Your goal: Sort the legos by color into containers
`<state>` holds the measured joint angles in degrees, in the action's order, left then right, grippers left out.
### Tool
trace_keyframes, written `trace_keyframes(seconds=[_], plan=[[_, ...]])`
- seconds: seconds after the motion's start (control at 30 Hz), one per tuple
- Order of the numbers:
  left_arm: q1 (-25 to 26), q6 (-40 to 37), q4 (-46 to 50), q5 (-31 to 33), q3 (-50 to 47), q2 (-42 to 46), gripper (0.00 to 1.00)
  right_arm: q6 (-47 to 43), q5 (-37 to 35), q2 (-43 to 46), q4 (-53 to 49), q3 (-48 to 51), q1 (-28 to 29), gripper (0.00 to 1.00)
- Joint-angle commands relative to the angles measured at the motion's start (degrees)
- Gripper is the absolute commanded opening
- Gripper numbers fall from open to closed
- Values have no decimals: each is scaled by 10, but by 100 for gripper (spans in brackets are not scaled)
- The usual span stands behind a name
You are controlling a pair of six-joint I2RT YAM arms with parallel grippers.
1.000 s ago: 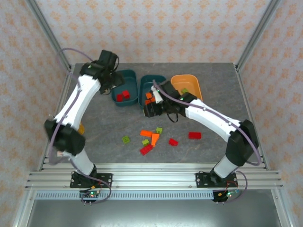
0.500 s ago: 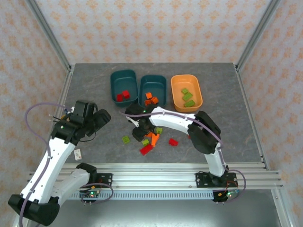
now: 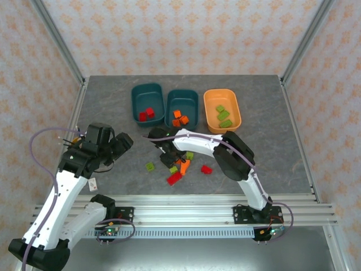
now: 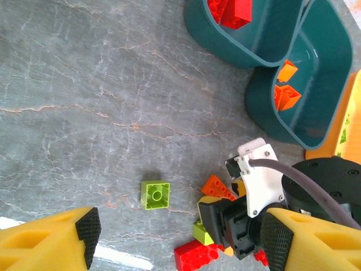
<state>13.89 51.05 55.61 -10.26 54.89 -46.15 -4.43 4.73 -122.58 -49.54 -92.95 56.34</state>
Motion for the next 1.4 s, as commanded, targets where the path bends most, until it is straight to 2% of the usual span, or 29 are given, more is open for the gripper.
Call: trace_keyframes(seconds=[0.0,0.47,0.73,0.9,1.13,1.37], plan=[[3,3,-12,-14,-7,8,78,6,5,-10,-14,-4,-14,54],[21,10,-40,-25,-13,1,78,6,4,-16,4,-2,-53,28],[74,24,-102,-30,-18,-32,78,46,-38,70,8,-48,-62,25],[108,16,-129,-15,23,-88,78,87,-69,85,6,-109,-104,23],[111,9,-186,-20,74,-184,78,125,-153,-27,-32,-274,-168,23],[107,-1,-223,-27,144,-289,78,114,-165,-173,-32,-427,-209,24]])
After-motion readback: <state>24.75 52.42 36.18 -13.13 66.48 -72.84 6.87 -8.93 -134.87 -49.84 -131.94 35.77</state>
